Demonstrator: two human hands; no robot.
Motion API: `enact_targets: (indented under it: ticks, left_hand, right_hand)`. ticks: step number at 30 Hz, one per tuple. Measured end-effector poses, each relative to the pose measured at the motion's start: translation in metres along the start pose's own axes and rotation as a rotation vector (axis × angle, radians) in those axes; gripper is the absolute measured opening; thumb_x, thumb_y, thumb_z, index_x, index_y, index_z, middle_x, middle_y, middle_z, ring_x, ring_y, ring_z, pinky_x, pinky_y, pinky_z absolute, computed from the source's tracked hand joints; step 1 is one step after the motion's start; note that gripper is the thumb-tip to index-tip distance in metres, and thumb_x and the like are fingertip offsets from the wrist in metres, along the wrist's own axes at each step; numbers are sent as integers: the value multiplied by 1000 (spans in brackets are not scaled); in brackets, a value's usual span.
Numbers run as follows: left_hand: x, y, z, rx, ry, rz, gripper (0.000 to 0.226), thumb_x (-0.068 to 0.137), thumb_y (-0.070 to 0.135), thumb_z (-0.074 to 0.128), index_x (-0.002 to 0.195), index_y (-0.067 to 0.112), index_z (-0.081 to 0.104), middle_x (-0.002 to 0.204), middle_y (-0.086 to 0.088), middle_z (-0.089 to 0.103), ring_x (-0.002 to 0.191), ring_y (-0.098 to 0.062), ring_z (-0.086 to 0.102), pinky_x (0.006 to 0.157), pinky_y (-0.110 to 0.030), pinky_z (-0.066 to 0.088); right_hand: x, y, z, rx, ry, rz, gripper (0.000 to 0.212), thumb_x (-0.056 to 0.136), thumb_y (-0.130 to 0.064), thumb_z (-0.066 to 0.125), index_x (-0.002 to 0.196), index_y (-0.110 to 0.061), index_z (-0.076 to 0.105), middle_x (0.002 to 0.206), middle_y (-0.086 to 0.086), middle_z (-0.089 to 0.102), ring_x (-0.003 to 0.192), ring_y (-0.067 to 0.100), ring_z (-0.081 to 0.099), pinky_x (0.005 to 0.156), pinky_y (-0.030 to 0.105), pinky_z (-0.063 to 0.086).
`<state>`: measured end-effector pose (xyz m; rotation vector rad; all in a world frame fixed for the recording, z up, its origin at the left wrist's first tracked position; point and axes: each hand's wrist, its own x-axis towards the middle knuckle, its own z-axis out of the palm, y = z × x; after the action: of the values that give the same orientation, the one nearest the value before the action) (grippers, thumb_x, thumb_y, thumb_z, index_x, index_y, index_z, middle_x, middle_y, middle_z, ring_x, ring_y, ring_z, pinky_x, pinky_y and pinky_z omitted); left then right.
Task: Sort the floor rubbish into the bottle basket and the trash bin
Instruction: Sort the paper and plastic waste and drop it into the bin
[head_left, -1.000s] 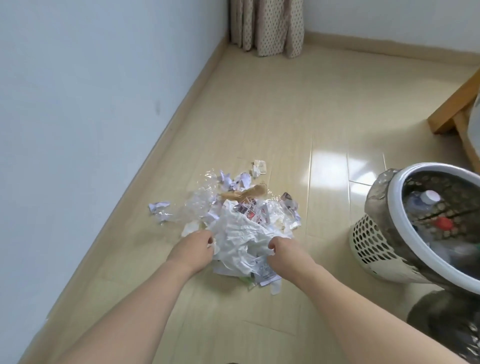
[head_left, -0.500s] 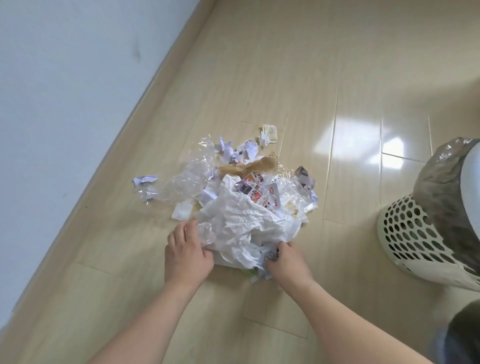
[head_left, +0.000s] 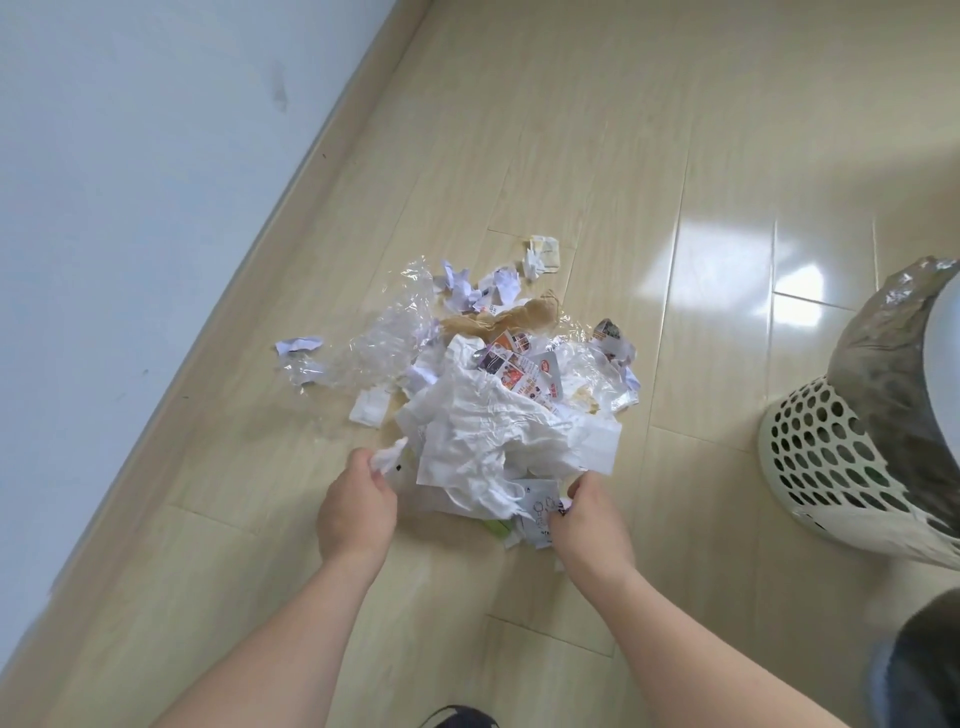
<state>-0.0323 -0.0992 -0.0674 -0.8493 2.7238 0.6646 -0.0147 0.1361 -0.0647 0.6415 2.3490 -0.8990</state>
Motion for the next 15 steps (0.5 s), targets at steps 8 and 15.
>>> enact_targets:
  ticks: [8,15]
  left_hand:
    - [-25,2,-47,-201,-5,-85,34,99,17,44,68,10,32,66,-7,42,58,-26,35,52,-35,24]
    - [-52,27,-123,-368,16,-76,25,90,9,44,65,6,41,64,-12,50,63,-37,48,53,-33,27]
  right_hand:
    - [-39,-19,-34,-17,-38,-2,15,81,-6,48,85,-5,62,81,10,66,64,22,51,53,26,36]
    - [-101,-47,-101,-4,25,-63,12,86,-5,42,87,-12,51,80,3,57,63,17,50,49,24,36]
